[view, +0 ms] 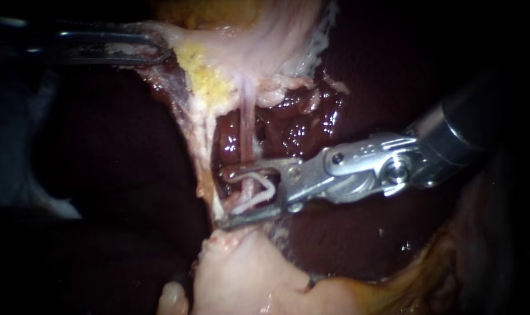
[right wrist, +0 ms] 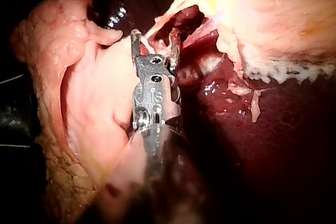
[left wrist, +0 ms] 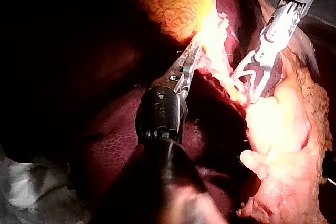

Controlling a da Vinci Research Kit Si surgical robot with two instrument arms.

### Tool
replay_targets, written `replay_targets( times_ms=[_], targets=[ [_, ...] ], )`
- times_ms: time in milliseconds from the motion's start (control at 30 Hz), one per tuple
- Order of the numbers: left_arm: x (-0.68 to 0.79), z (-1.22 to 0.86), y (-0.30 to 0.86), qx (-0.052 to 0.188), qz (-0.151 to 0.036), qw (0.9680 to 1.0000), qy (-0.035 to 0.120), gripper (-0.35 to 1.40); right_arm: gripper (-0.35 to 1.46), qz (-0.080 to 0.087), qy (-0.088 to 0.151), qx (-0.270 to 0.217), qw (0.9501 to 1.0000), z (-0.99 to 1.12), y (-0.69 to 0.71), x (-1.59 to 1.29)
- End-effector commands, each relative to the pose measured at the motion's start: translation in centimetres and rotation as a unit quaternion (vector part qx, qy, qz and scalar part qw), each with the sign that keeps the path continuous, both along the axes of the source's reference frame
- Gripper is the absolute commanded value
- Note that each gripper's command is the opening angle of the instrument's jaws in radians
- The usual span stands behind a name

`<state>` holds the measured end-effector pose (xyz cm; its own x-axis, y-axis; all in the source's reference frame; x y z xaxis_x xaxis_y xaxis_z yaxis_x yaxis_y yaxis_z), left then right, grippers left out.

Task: Clipping first clip left tube

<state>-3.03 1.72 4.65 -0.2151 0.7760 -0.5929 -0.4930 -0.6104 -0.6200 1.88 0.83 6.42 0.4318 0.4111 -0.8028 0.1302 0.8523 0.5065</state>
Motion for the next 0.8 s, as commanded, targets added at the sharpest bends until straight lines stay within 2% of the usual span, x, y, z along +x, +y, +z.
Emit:
replay_targets(
  times_ms=[33,533,800],
  targets=[
    [0.00,0.00,0.00,0.000,0.000,1.0000,0.000,-0.35,0.48,0.001,0.000,0.002,1.0000,0.01,-0.01,0.05],
    [-0.03,0.00,0.00,0.000,-0.001,1.0000,0.001,-0.35,0.48,-0.011,0.023,0.030,0.9992,0.12,-0.23,0.44],
    [-0.04,0.01,0.01,0.000,-0.001,1.0000,0.001,-0.35,0.45,0.000,0.027,0.054,0.9982,0.14,-0.30,0.51]
  ],
)
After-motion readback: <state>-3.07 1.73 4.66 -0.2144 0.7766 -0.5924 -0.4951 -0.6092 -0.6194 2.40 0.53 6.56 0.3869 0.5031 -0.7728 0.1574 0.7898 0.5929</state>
